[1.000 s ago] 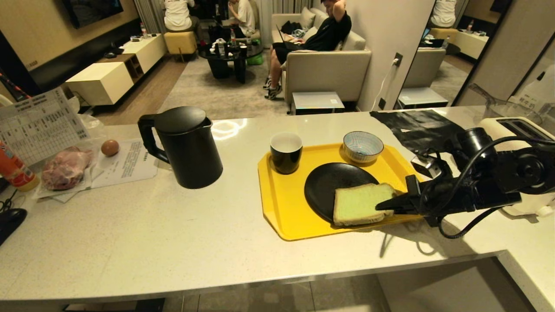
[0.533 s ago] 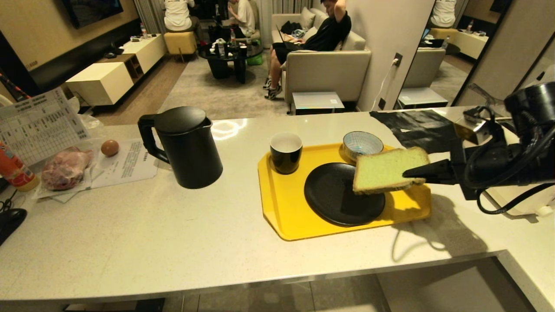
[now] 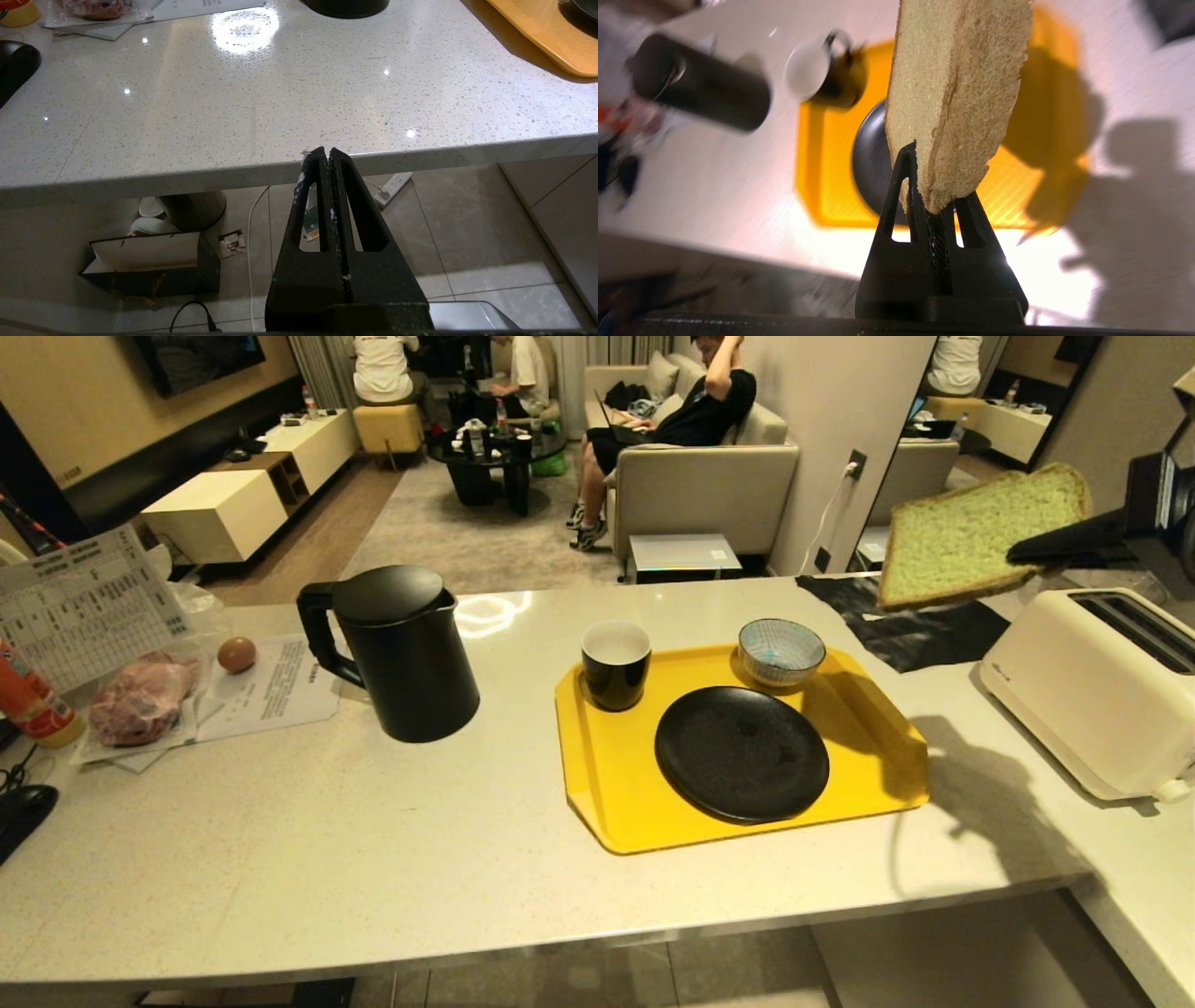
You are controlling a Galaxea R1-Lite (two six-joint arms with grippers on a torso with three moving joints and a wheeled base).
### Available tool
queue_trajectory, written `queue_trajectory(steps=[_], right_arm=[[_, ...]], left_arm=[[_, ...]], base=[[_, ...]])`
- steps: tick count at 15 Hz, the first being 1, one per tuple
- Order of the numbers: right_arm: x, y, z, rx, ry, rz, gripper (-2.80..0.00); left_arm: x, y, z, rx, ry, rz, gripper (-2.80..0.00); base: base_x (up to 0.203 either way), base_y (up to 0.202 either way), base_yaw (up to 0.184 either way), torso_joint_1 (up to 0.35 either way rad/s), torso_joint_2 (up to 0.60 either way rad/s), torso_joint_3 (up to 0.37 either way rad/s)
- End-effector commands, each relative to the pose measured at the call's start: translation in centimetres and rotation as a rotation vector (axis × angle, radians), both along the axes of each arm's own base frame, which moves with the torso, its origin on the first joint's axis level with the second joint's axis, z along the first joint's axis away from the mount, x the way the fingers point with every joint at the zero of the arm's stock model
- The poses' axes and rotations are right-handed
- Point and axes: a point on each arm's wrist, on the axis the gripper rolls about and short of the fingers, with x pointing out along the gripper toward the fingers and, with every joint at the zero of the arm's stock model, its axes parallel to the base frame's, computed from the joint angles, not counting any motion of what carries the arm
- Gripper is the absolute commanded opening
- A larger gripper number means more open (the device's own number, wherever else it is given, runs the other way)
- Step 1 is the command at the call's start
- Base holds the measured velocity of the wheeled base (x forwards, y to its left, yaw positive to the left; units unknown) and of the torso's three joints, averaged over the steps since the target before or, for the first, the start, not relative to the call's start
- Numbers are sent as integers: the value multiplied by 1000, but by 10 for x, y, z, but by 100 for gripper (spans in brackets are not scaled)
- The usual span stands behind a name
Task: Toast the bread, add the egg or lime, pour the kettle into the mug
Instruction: Put the bread slices in the toaster
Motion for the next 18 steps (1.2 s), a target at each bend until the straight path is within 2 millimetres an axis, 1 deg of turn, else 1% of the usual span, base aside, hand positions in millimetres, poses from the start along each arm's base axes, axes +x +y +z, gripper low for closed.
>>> queue_trajectory(steps=[1,5,11,13,15,18], right_arm=[[3,-2,13,-35,-51,-57,-280],[12,-24,30,-191,-149,-187,-280],[34,-53,37,-550,-307,-408,-280],[40,-69,36,-625,-317,-467,-280],[45,-84,29,-663,-283,-508,-280],[49,-115,20,-706,-236,-548,-280]], left_arm=[[0,0,0,0,0,0,-280],[0,0,0,0,0,0,-280],[0,0,0,0,1,0,-280],[0,0,0,0,0,1,-280],[0,0,0,0,1,0,-280],[0,0,0,0,1,0,-280]], base=[[0,0,0,0,0,0],[0,0,0,0,0,0],[0,0,0,0,0,0],[0,0,0,0,0,0],[0,0,0,0,0,0],[0,0,0,0,0,0]])
